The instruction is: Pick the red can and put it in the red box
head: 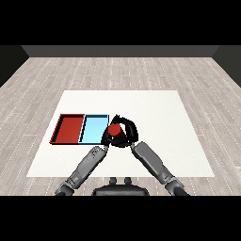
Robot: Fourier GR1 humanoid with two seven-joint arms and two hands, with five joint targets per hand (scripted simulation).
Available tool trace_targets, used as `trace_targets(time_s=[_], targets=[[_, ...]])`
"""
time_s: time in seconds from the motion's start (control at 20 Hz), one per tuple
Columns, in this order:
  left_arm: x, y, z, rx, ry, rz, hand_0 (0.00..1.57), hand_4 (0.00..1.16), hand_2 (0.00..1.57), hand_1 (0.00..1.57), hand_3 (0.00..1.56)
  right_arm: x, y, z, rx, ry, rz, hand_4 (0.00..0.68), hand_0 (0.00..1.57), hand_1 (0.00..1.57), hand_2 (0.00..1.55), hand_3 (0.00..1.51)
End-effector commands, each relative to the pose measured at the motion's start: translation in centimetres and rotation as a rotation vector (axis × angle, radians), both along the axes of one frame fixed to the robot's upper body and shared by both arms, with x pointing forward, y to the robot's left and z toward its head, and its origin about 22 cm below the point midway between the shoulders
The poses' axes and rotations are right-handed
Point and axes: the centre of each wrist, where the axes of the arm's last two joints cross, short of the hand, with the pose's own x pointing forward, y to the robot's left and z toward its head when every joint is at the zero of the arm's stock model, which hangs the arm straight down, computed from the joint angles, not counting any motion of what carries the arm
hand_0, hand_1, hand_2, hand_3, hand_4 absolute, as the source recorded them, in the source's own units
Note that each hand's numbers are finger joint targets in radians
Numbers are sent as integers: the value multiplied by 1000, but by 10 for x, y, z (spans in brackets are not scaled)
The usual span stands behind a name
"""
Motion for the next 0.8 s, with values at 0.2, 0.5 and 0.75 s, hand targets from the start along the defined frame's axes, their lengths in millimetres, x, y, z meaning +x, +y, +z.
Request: trace_targets(time_s=[0.2,0.5,0.75], targets=[[-2,-10,-4,21,53,23,1571,948,1553,1571,1448,-21,25,-10,46,6,28,519,1488,1488,1443,1397],[11,-31,4,7,15,58,1571,881,1452,1571,1300,-1,1,1,23,-1,30,558,1478,1478,1437,1390],[0,-26,9,4,6,95,1571,873,1500,1571,1382,-7,13,11,44,-14,25,538,1522,1522,1458,1398]])
